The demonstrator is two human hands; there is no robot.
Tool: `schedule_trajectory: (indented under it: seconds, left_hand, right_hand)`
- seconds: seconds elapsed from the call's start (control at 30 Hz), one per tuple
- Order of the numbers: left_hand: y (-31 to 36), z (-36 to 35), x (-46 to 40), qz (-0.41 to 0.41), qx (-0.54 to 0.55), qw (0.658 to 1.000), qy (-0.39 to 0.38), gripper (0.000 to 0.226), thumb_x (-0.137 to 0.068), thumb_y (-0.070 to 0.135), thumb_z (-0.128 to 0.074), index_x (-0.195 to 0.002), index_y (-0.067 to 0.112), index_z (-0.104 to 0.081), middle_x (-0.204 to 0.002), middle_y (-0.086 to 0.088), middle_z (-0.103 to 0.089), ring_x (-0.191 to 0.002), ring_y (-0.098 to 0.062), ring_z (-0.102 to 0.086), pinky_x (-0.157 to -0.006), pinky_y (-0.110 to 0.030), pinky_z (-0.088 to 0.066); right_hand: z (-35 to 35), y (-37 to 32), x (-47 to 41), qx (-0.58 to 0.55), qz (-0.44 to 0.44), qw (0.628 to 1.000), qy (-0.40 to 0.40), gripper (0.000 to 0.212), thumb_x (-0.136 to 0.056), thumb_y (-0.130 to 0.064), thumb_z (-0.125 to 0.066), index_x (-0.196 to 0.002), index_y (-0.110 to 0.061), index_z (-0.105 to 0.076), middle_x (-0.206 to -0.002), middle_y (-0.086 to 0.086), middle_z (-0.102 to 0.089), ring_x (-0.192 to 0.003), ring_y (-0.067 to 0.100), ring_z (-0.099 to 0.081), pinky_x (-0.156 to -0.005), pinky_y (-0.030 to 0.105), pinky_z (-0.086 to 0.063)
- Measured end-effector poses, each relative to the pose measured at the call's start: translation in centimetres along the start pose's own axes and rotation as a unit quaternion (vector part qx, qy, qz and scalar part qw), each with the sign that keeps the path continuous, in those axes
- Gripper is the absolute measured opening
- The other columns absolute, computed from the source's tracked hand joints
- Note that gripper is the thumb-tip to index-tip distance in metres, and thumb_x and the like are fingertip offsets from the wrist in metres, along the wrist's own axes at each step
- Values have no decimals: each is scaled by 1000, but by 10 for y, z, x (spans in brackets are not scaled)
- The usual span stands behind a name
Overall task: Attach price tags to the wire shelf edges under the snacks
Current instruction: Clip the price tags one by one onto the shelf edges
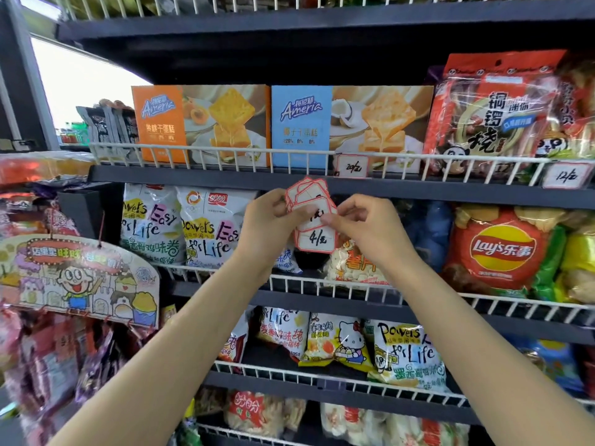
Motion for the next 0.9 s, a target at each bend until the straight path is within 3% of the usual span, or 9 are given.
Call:
schedule_trajectory:
  seconds: [0.17, 0.37, 0.43, 0.6, 0.73, 0.9]
  left_hand:
    - [-14, 7, 14, 97, 64, 993, -30, 13, -90, 12, -59, -101, 7, -64, -86, -8, -72, -73, -18, -70, -73, -36, -59]
    - [-37, 15, 35, 147, 133, 977, -82, 23, -96, 15, -47, -111, 6, -61, -105, -14, -69, -91, -23, -67, -84, -38, -54]
    - [-44, 20, 42, 169, 141, 971, -88, 26, -98, 16, -45, -118, 6, -58, -112, -16, -67, -94, -24, -67, -82, -38, -57]
    - [-60, 41, 56, 192, 113, 970, -102, 21, -99, 14, -43, -109, 9, -61, -110, -15, -69, -99, -27, -67, -87, -42, -55]
    - [-69, 62, 62, 195, 120, 969, -93, 20, -96, 2, -46, -108, 10, -60, -103, -8, -72, -92, -20, -70, -77, -33, -59]
    - [-76, 86, 66, 211, 173, 959, -76, 16, -94, 1, -47, -103, 6, -60, -93, -6, -73, -86, -19, -71, -71, -29, -59]
  right_hand:
    - [-15, 6, 15, -67, -24, 997, -15, 8, -82, -12, -70, -76, -13, -64, -68, 2, -64, -52, -1, -57, -44, 16, -46]
    - [-41, 23, 36, -95, -55, 994, 8, 10, -81, -6, -70, -76, -13, -64, -66, 1, -63, -52, 1, -60, -49, 20, -51]
    - [-51, 29, 42, -90, -61, 994, 20, 7, -80, -7, -71, -78, -12, -65, -69, 5, -65, -56, 5, -62, -50, 18, -50]
    - [-76, 40, 56, -68, -67, 995, 19, 7, -79, -9, -72, -84, -10, -68, -76, 7, -68, -62, 10, -65, -54, 19, -52]
    - [-94, 45, 61, -91, -102, 991, 16, 8, -79, -7, -72, -85, -12, -70, -77, 7, -70, -69, 18, -68, -64, 28, -58]
    - [-113, 45, 65, -175, -143, 974, -2, 18, -80, 2, -68, -83, -16, -67, -76, 6, -71, -68, 13, -68, -64, 19, -56]
Point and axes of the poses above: each hand's wrist, its own x-axis away from the middle knuckle, its own z-axis out of the back of the hand, y = z × x, the point moved 2 cm from there along -x, towards the middle knuckle
